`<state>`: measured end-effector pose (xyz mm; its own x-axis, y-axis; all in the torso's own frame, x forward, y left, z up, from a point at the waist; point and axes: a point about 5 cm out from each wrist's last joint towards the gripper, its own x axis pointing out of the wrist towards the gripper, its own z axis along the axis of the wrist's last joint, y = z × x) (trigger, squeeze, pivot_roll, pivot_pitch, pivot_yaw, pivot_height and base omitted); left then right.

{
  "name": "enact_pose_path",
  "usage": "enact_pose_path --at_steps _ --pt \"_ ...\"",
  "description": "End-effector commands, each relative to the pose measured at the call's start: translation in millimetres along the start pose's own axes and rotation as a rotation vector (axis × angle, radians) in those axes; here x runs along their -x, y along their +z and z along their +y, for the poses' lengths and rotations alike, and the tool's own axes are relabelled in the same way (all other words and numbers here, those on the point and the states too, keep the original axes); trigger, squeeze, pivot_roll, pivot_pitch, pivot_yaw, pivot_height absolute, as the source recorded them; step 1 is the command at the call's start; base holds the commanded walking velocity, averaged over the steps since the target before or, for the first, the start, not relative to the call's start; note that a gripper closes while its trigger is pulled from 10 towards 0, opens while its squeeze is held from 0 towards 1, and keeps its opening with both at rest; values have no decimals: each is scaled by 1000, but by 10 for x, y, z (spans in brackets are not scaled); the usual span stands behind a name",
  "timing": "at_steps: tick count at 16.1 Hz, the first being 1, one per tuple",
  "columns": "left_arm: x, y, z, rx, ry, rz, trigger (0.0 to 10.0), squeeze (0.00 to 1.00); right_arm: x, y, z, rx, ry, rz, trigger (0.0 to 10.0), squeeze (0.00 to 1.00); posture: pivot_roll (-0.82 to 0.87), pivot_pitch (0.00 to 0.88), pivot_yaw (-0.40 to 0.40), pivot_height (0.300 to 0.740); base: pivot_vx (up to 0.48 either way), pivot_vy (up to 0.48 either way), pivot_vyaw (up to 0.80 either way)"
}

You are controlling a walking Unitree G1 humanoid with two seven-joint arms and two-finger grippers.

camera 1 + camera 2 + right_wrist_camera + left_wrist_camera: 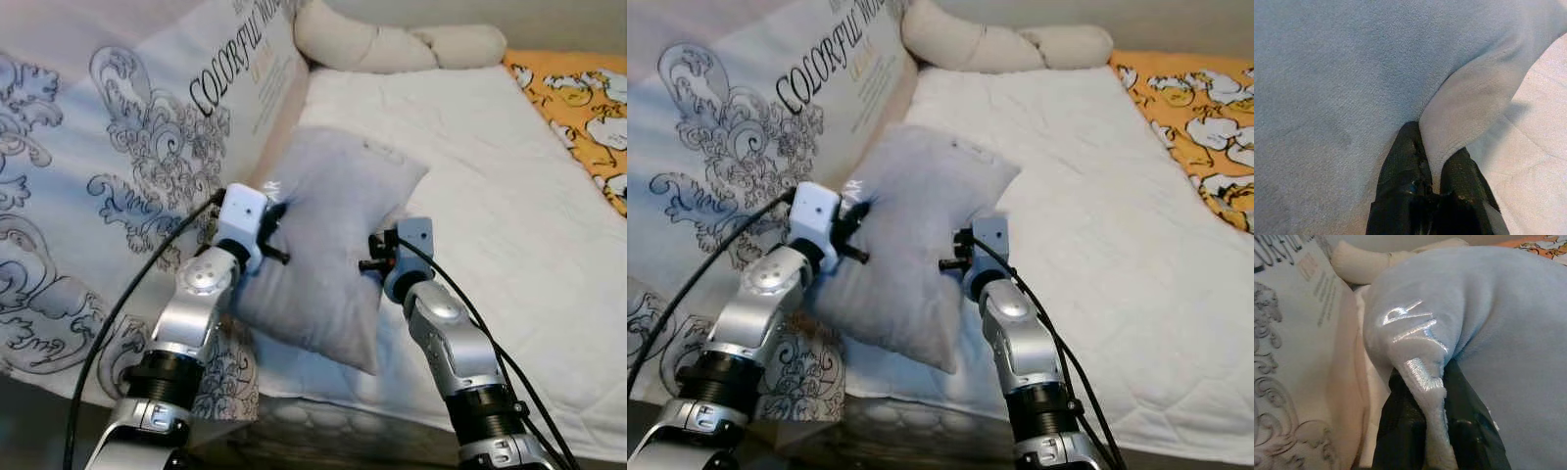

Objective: Clean up the room

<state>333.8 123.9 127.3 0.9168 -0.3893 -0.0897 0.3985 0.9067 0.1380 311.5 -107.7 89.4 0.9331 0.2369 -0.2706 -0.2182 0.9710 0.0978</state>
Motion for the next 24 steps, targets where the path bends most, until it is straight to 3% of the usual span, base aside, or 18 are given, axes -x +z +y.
enact_pose_path --at_steps 1,15,16,17,20,23,24 --pt "-40 119 -61 -8 -17 -50 10000 0 1 94 -45 7 -10 -30 10000 0 -49 0 45 740 281 0 0" --pt "-48 124 -51 -24 -7 -50 10000 0 -2 84 -55 -2 -21 -26 10000 0 -55 0 57 740 241 0 0" --pt "-59 115 -50 -48 0 -42 10000 0 -5 80 -75 -30 -29 -23 10000 133 -60 0 61 740 0 0 0" --pt "-65 105 -53 -53 0 -39 10000 0 -3 80 -94 -63 -35 -23 10000 1000 -63 0 63 740 0 0 0" --pt "-109 56 -50 -84 3 -20 10000 0 10 51 -185 -55 -73 -6 10000 1000 -69 0 65 740 0 0 0" --pt "-197 -47 20 -181 41 30 10000 0 57 -10 -251 -12 -67 17 10000 1000 -74 0 62 740 0 0 0" --pt "-232 -75 104 -246 89 49 10000 0 88 -19 -282 13 -55 19 10000 1000 -79 0 65 740 0 0 0"
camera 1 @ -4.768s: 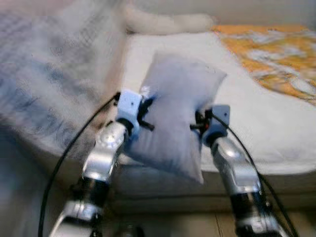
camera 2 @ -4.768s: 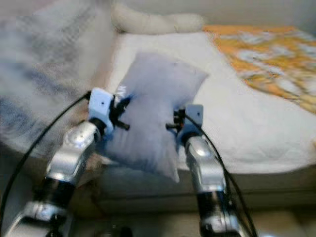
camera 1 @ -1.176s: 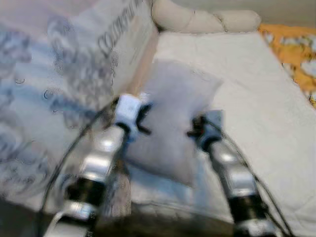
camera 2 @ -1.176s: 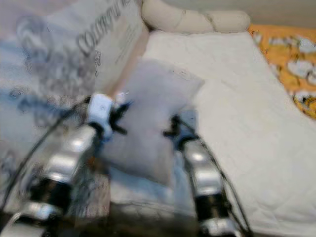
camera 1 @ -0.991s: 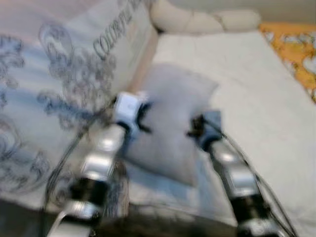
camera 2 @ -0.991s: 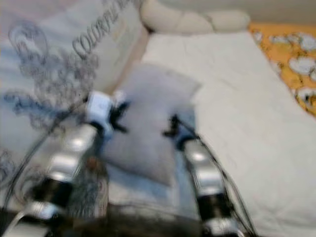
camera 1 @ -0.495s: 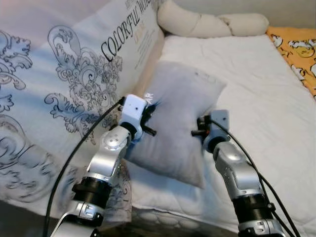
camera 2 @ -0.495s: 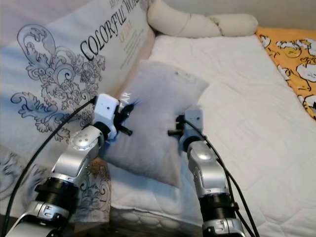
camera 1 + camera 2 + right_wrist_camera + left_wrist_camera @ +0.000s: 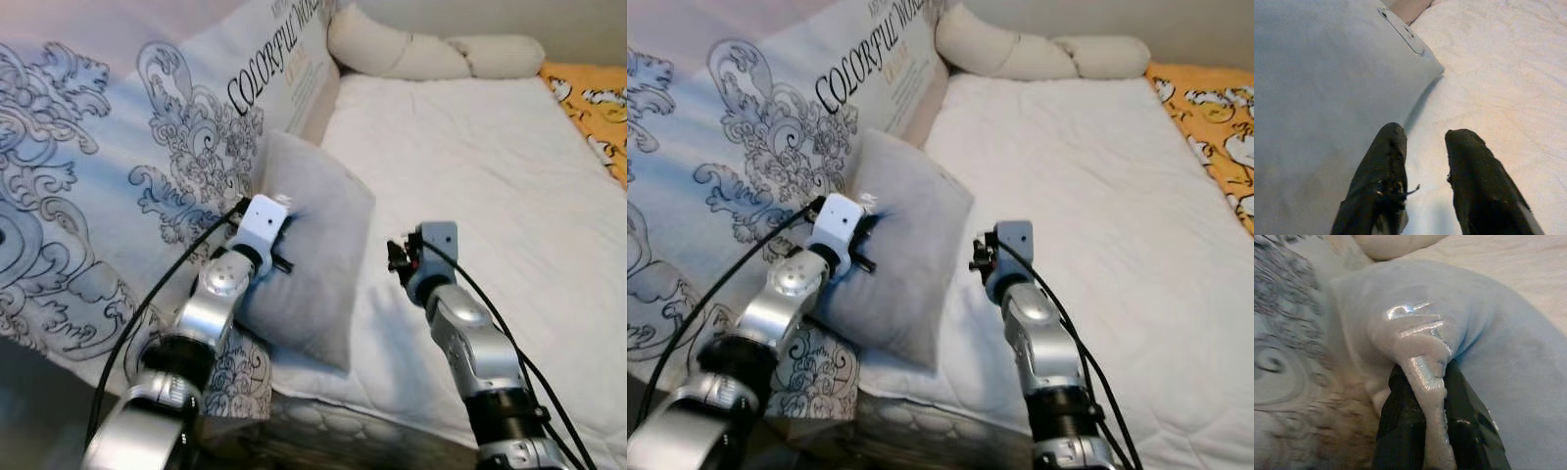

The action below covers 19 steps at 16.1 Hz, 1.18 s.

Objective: Clean up the room

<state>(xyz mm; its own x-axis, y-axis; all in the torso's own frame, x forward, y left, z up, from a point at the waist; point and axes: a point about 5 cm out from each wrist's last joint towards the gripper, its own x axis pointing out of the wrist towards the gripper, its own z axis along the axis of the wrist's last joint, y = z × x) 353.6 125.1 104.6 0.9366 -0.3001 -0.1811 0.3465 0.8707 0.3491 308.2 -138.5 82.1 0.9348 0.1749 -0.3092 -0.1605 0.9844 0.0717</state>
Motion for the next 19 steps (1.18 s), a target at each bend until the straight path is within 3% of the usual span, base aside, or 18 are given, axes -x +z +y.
enact_pose_path --at_steps 1,4,6,9,14,17,18,19 --pt "-48 118 137 -58 68 -48 10000 0 30 56 -9 20 24 -19 10000 1000 -83 0 68 740 0 0 0" --pt "-109 168 307 -149 95 -46 10000 0 131 158 -92 68 112 -69 10000 1000 -105 0 83 740 0 0 0" --pt "-126 210 411 -230 89 -49 10000 0 237 246 -85 120 221 -108 10000 1000 -116 0 91 740 0 0 0" --pt "-108 214 577 -319 106 -30 10000 0 464 222 -12 231 439 -76 10000 1000 -119 0 94 740 0 0 0" --pt "-82 134 578 -414 93 -9 10000 0 592 163 -48 278 523 -35 10000 1000 -107 0 89 740 0 0 0" --pt "-82 120 567 -353 79 1 10000 0 598 162 -45 274 532 -31 10000 1000 -107 0 91 740 0 0 0" --pt "-80 143 540 -299 27 -20 10000 1000 597 163 -33 265 536 -34 10000 1000 -102 0 90 740 0 0 0" --pt "-66 180 537 -284 2 -56 10000 1000 594 157 -19 259 536 -34 10000 1000 -104 0 93 740 0 0 0"
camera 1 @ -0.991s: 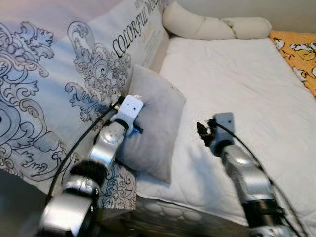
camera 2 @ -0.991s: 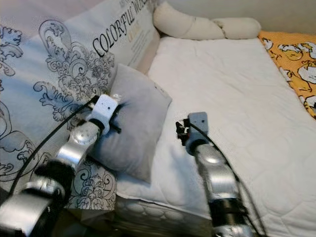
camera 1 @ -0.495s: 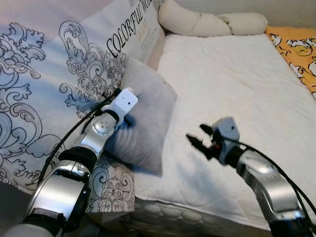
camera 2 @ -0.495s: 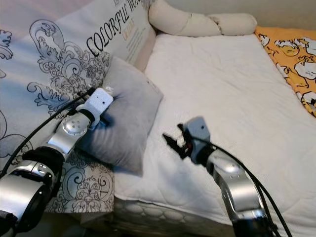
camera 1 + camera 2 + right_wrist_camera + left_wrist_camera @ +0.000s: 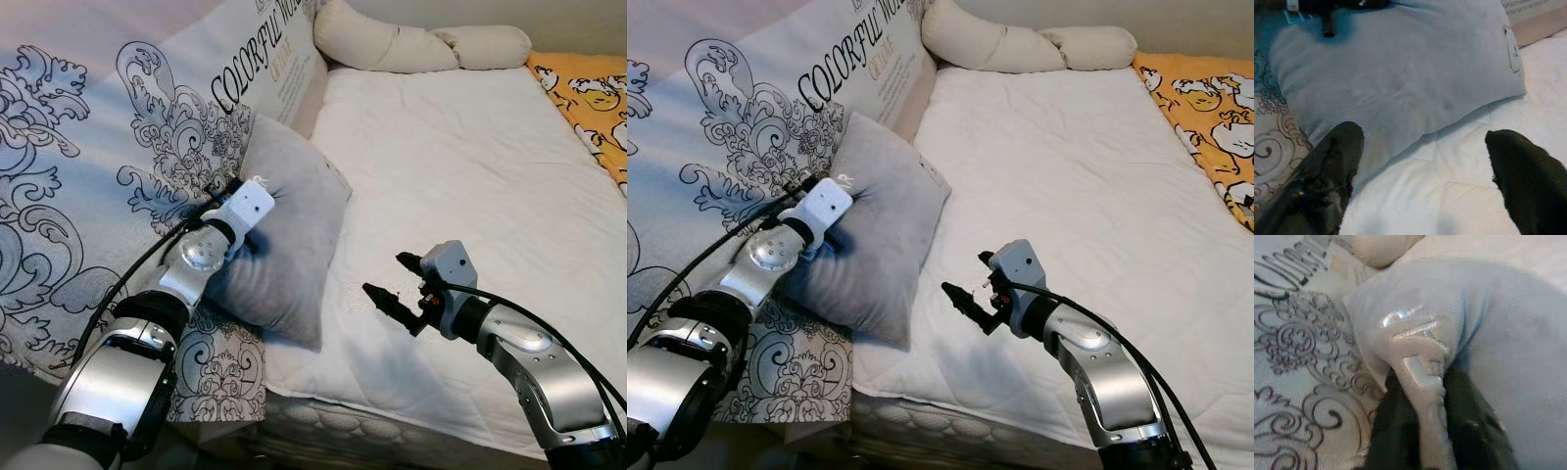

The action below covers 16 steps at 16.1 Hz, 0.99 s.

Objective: Clean up the room

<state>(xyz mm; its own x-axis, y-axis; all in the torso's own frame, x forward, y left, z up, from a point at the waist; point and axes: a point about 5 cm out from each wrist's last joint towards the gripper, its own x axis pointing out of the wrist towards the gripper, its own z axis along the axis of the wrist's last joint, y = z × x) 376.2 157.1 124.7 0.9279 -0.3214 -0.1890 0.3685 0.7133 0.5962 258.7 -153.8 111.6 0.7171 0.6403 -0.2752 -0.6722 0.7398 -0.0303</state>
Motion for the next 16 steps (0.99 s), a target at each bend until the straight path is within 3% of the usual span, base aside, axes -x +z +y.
enact_pose_path --at_steps 1,6,9,10,11,13,16 --pt "23 81 144 6 36 -59 10000 1000 -4 35 28 -3 12 -11 10000 1000 -104 0 93 740 0 0 0" --pt "284 170 266 61 134 -240 10000 1000 -45 -21 117 -150 -67 -61 10000 1000 -77 0 92 740 0 0 0" --pt "510 263 203 291 154 -364 10000 1000 -79 75 120 -166 -249 -173 10000 1000 -72 0 88 740 0 0 0" --pt "585 306 181 379 160 -389 10000 1000 -74 119 105 -214 -309 -214 10000 1000 -67 0 84 740 0 0 0" --pt "614 325 171 406 163 -397 10000 1000 -70 133 101 -244 -324 -230 10000 1000 -64 0 82 740 0 0 0" --pt "772 336 82 585 184 -394 10000 1000 -43 203 43 -309 -462 -290 10000 1000 -55 0 75 740 0 0 0" --pt "934 309 3 639 184 -370 10000 1000 -59 260 96 -426 -465 -346 10000 1000 -51 0 56 740 0 -95 0"
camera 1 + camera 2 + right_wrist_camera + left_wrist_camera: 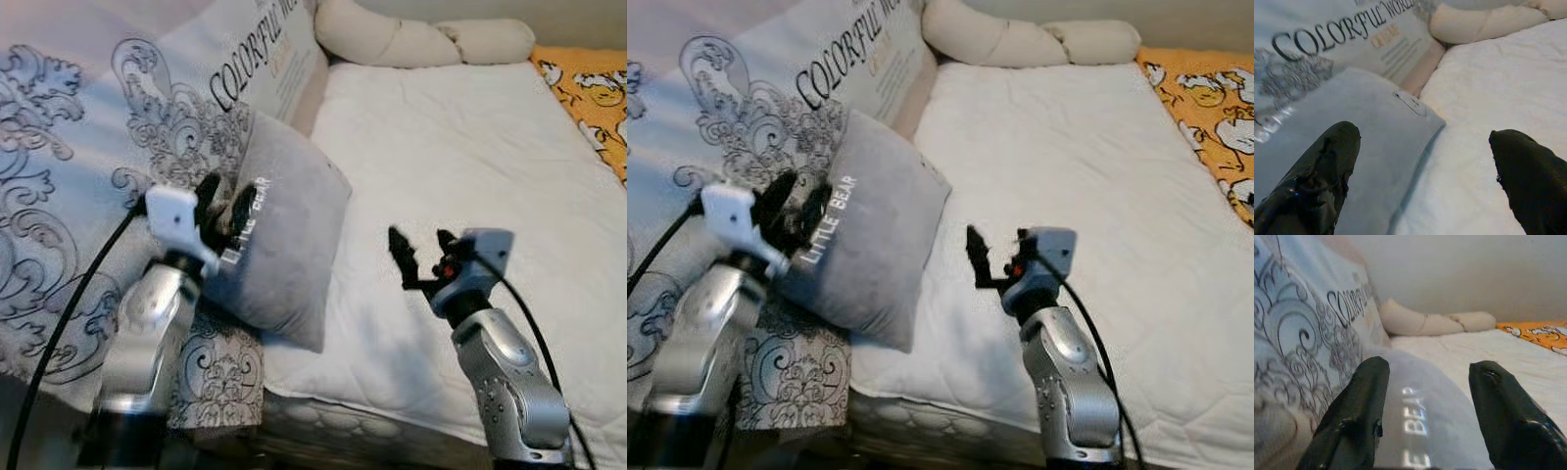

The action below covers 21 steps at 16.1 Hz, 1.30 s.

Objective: Clean up the room

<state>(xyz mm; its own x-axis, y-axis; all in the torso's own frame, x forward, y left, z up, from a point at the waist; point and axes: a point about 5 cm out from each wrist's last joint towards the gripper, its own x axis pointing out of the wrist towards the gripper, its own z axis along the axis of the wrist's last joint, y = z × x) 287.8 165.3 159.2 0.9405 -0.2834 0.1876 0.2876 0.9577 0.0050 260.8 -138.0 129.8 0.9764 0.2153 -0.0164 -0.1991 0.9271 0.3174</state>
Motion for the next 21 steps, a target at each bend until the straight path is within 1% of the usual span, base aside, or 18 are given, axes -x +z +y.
enact_pose_path --at_steps 1,2,3,4,5,8,10,11,12,13,14,15,16,17,18,20,21 --pt "15 88 11 -1 12 -15 10000 1000 -3 67 19 4 -26 -32 10000 1000 -46 0 47 740 0 -480 0" --pt "24 100 -3 -2 15 -7 10000 1000 -1 83 -7 48 -71 -53 10000 1000 -43 0 42 740 0 -480 0" --pt "32 104 -13 -8 21 -2 10000 1000 9 142 -10 84 -63 -125 10000 1000 -33 0 29 740 0 -480 0" --pt "48 104 -11 -11 28 4 10000 1000 22 184 -28 75 -82 -169 10000 1000 -33 0 27 740 0 -480 0" --pt "77 82 19 -13 48 20 10000 1000 25 218 -42 68 -88 -186 10000 1000 -32 0 21 740 0 -480 0" --pt "122 39 48 -27 63 52 10000 1000 28 232 -90 51 -134 -188 10000 1000 -31 0 15 740 0 -480 0" --pt "149 18 54 -27 72 66 10000 1000 25 223 -116 2 -149 -187 10000 1000 -29 0 12 740 0 -480 0" --pt "155 4 51 -26 82 75 10000 1000 2 162 -170 24 -187 -143 10000 1000 -24 0 5 740 0 -480 0" --pt "155 -23 56 -27 98 88 10000 1000 -6 91 -190 82 -190 -98 10000 1000 -29 0 7 740 0 -480 0" --pt "153 -34 56 -30 100 92 10000 1000 -6 72 -196 92 -196 -84 10000 1000 -34 0 10 740 0 -480 0" --pt "165 -83 55 -32 104 117 10000 1000 5 61 -214 129 -233 -60 10000 1000 -40 0 15 740 0 -480 0" --pt "182 -121 64 -36 109 136 10000 1000 17 77 -268 155 -284 -61 10000 1000 -50 0 21 740 0 -480 0" --pt "211 -162 81 -45 116 157 10000 1000 35 76 -312 136 -312 -56 10000 1000 -50 0 21 740 0 -480 0" --pt "229 -189 95 -56 121 173 10000 1000 43 64 -327 153 -315 -44 10000 1000 -50 0 20 740 0 -480 0" --pt "236 -203 106 -61 126 181 10000 1000 47 52 -328 147 -315 -45 10000 1000 -50 0 20 740 0 -480 0" --pt "267 -271 181 -66 186 210 10000 1000 66 -27 -361 147 -327 3 10000 1000 -48 0 19 740 0 -480 0" --pt "273 -275 189 -73 194 214 10000 1000 76 -45 -380 143 -343 17 10000 1000 -48 0 18 740 0 -480 0"
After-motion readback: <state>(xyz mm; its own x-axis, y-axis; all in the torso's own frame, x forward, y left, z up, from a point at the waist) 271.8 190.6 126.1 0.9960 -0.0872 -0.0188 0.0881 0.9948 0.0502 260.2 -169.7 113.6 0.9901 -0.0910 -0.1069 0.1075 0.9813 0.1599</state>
